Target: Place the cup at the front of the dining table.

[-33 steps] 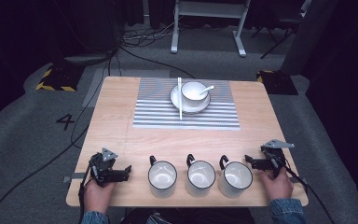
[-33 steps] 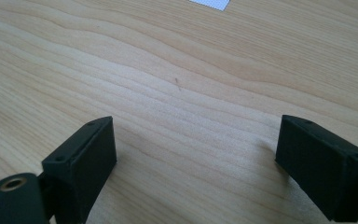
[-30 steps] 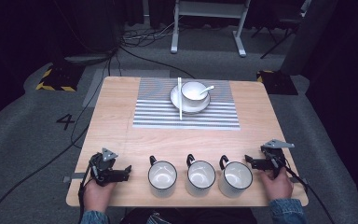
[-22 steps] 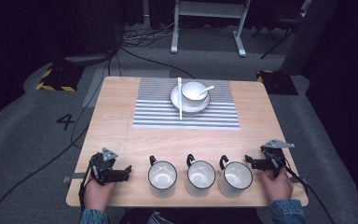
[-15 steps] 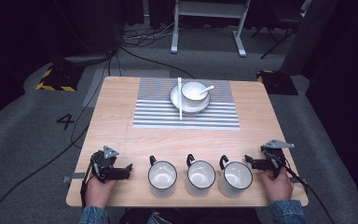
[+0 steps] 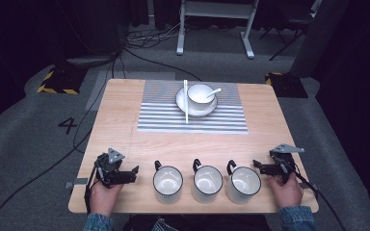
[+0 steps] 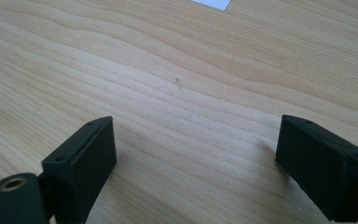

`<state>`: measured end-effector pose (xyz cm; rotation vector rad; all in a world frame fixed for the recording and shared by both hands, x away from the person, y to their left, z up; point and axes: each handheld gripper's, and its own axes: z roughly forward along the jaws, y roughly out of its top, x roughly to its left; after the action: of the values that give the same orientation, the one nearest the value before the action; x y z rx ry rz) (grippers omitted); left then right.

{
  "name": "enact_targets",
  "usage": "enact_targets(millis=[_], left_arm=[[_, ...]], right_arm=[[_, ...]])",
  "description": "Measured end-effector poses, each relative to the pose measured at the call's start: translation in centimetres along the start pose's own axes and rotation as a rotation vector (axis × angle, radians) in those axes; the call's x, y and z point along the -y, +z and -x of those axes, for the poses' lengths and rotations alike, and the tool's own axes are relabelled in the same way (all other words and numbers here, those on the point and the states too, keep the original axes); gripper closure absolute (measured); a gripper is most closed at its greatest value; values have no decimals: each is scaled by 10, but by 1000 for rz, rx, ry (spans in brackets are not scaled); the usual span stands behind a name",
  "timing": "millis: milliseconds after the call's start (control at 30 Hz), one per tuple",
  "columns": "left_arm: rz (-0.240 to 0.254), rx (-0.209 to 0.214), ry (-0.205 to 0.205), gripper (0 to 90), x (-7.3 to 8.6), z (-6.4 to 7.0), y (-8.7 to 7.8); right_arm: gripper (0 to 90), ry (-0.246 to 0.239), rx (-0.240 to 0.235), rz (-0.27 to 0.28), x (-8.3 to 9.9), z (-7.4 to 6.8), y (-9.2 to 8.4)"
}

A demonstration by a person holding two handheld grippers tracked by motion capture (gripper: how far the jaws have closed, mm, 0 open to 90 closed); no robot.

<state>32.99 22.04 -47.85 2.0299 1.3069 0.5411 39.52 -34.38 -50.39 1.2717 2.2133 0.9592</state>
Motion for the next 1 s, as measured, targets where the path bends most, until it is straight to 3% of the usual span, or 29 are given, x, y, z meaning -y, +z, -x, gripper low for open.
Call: enact_targets(millis=[100, 367, 533, 767, 1000], left_arm=[[37, 13, 6, 82, -3, 4, -7], [79, 31, 48, 88, -11, 16, -25], [116, 33, 56, 88, -12, 18, -35], [157, 34, 35, 88, -7, 13, -51], [191, 60, 54, 87, -12, 23, -58]], right_arm=[[121, 1, 0, 0, 0, 0, 0], [121, 1, -1, 0, 0, 0, 0], [121, 1, 0, -1, 0, 0, 0], [121, 0, 0, 0, 0, 0, 0], [121, 0, 0, 0, 0, 0, 0]])
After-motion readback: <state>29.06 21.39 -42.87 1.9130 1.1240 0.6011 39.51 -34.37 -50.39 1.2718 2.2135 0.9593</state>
